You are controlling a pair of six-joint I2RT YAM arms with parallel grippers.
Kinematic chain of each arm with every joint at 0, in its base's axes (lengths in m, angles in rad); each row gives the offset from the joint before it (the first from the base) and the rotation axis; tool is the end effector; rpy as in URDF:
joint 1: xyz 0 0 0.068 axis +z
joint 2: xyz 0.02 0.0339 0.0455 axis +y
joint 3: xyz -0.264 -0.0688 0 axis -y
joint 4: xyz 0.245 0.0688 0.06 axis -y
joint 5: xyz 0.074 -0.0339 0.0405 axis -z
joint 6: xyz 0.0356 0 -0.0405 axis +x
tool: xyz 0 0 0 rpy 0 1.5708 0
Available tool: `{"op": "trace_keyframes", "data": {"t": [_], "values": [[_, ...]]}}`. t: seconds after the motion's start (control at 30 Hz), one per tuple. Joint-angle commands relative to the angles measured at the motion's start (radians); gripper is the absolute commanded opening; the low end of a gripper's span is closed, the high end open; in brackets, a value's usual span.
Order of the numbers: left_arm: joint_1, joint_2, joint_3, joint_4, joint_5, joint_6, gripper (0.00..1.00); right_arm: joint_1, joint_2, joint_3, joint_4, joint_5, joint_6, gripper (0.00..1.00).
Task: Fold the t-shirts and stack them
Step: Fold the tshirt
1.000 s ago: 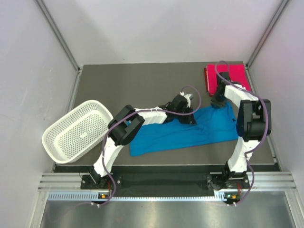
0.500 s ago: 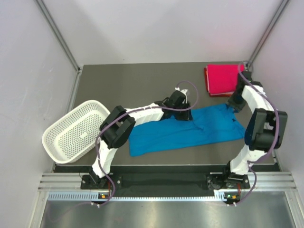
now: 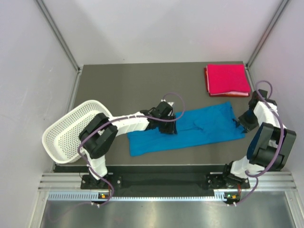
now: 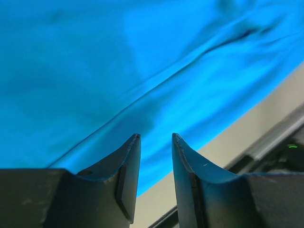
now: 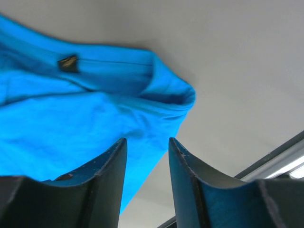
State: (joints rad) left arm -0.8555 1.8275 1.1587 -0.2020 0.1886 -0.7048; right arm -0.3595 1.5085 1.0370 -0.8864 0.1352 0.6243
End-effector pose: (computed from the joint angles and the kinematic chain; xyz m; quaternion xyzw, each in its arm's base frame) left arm 0.2485 -0.2963 0.1807 0.1026 0.9301 -0.3030 0.1804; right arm 0.2531 -0.1002 0.2123 0.4749 0.8711 -0.0526 0.1139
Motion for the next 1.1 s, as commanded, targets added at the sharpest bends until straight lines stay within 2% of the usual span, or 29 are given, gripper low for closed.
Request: {"op": "trace_keyframes", "data": {"t": [0.0,0.23,0.53,0.67,0.9,1.07], "values": [[0.004,-0.045,-0.043,-0.052,-0.047,0.014,0.38,-0.039,-0.017,-0.005,0.026,-0.002,0.032,0.43],[0.026,-0.023,-0.039,-0.204,-0.179,0.034,0.39,-0.045,-0.028,-0.058,0.11,-0.017,0.043,0.45],[0.024,0.004,-0.083,-0.254,-0.308,0.022,0.39,-0.071,0.059,-0.097,0.191,0.03,-0.014,0.42],[0.027,0.015,-0.125,-0.248,-0.334,0.001,0.39,-0.105,0.065,-0.138,0.219,0.043,-0.023,0.38],[0.026,0.0,-0.183,-0.225,-0.339,-0.045,0.39,-0.125,0.093,-0.187,0.25,0.092,-0.024,0.38],[0.026,-0.051,-0.126,-0.307,-0.374,-0.033,0.4,-0.127,0.016,-0.137,0.186,0.116,-0.04,0.39]]}}
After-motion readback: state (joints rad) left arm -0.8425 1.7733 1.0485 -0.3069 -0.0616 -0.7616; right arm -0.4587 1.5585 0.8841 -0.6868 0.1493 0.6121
